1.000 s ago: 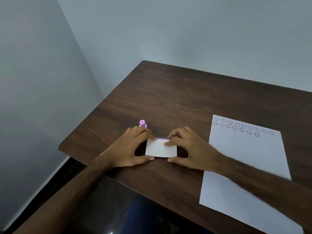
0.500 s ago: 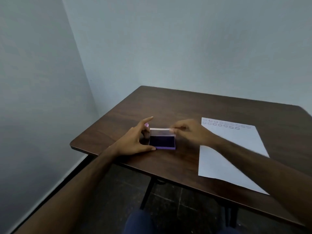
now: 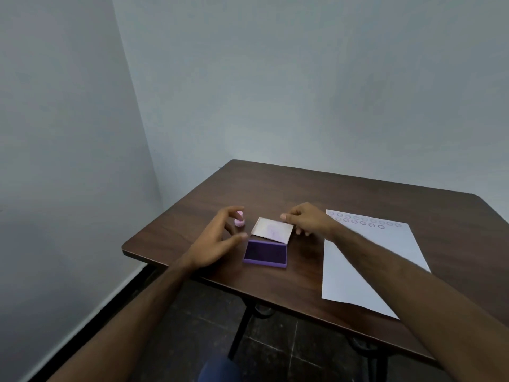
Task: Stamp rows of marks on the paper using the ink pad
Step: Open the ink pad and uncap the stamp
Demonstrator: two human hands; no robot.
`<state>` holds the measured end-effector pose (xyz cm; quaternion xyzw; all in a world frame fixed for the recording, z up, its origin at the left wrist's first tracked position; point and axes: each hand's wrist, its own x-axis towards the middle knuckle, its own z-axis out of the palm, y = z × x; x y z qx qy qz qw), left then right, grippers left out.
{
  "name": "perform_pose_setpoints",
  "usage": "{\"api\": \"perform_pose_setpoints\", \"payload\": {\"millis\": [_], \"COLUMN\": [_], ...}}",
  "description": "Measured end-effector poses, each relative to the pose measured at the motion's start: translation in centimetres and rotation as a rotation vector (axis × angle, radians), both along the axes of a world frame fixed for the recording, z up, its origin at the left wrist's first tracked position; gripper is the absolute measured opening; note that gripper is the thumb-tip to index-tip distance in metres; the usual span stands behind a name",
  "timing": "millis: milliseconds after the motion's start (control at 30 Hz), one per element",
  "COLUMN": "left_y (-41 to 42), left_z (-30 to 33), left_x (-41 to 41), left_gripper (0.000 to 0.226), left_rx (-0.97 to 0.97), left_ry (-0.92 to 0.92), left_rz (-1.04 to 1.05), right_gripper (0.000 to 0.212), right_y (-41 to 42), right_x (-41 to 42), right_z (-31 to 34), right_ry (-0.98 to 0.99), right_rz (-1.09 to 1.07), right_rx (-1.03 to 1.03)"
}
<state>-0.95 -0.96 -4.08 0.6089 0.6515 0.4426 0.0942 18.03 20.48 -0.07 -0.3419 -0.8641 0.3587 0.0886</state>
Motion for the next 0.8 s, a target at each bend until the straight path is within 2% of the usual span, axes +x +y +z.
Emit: {"api": "perform_pose_setpoints", "payload": {"millis": [67,133,167,267,400,567,700,800], "left_y": [0.4,1.2,1.6,3.0,3.7,3.7,3.7,3.4], "left_z": [-0.1,0.0,0.0,-0.3,-0.6,-1.0,-1.3,-0.9], "left_x": [-0.9,-1.8,-2.1,-2.5,-2.5,-3.1,-3.1,-3.0], "left_gripper": [0.049,0.049,0.051,0.049,0.045,0.04,0.037,0.031], "left_rx": [0.072,-0.03,-0.115,-0.248,-0.222,-0.211,-0.183,-0.133], "left_ry": [-0.019,-0.008,0.018,0.132,0.216,0.298,0.304,0.207], "left_rz": [0.162,0.301,0.341,0.396,0.425,0.418,0.408,0.383], "right_gripper": [0.041,0.039,0.035,0.024,0.032,0.016,0.014,0.013], "right_y": [-0.1,-0.6,-0.9,-2.3,-4.1,-4.5,-4.6,-4.3], "right_x": [-0.8,-1.9,-2.7,-5.5,-8.2,-9.8,-9.9,-9.4], "right_z": [0.2,0.8,1.0,1.3,0.5,-0.6,-0.8,-0.6], "right_ry": [-0.028,-0.042,-0.03,0.053,0.117,0.153,0.216,0.305], "right_rz": [-0.06,-0.077,-0.048,0.098,0.156,0.204,0.203,0.185], "right_rx": [0.192,0.382,0.408,0.338,0.293,0.274,0.261,0.16]}}
